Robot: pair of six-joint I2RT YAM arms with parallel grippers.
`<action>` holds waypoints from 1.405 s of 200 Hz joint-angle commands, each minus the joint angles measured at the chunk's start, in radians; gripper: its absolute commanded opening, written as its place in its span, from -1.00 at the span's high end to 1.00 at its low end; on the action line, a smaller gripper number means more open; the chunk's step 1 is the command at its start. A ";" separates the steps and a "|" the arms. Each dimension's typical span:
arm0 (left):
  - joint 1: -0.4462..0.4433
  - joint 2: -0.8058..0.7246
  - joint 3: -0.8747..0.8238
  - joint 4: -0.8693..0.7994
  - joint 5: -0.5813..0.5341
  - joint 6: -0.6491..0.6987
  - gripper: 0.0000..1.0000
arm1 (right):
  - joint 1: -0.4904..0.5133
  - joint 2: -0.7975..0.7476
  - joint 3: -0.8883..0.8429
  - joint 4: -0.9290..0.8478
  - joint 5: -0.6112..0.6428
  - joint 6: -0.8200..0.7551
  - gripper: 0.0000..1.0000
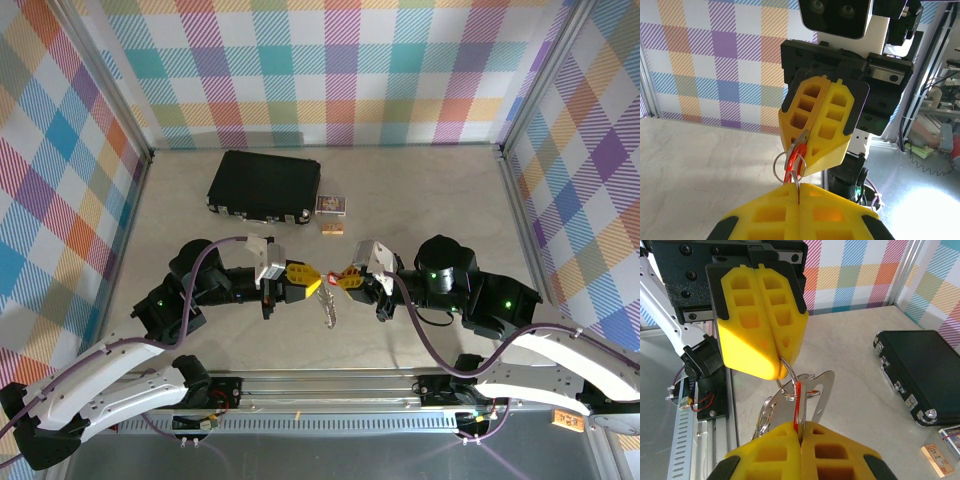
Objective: Put the keys on the keyring
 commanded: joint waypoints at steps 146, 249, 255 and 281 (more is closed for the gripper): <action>-0.005 -0.040 -0.012 0.114 -0.010 -0.017 1.00 | 0.007 -0.038 -0.025 0.103 -0.024 -0.032 1.00; -0.005 -0.041 -0.027 0.119 -0.011 -0.016 1.00 | 0.006 -0.034 -0.039 0.123 -0.028 -0.038 1.00; -0.006 -0.039 -0.026 0.118 -0.011 -0.016 1.00 | 0.006 -0.034 -0.039 0.122 -0.028 -0.039 1.00; -0.006 -0.032 -0.020 0.111 0.001 -0.015 1.00 | 0.007 -0.033 -0.038 0.124 -0.030 -0.038 1.00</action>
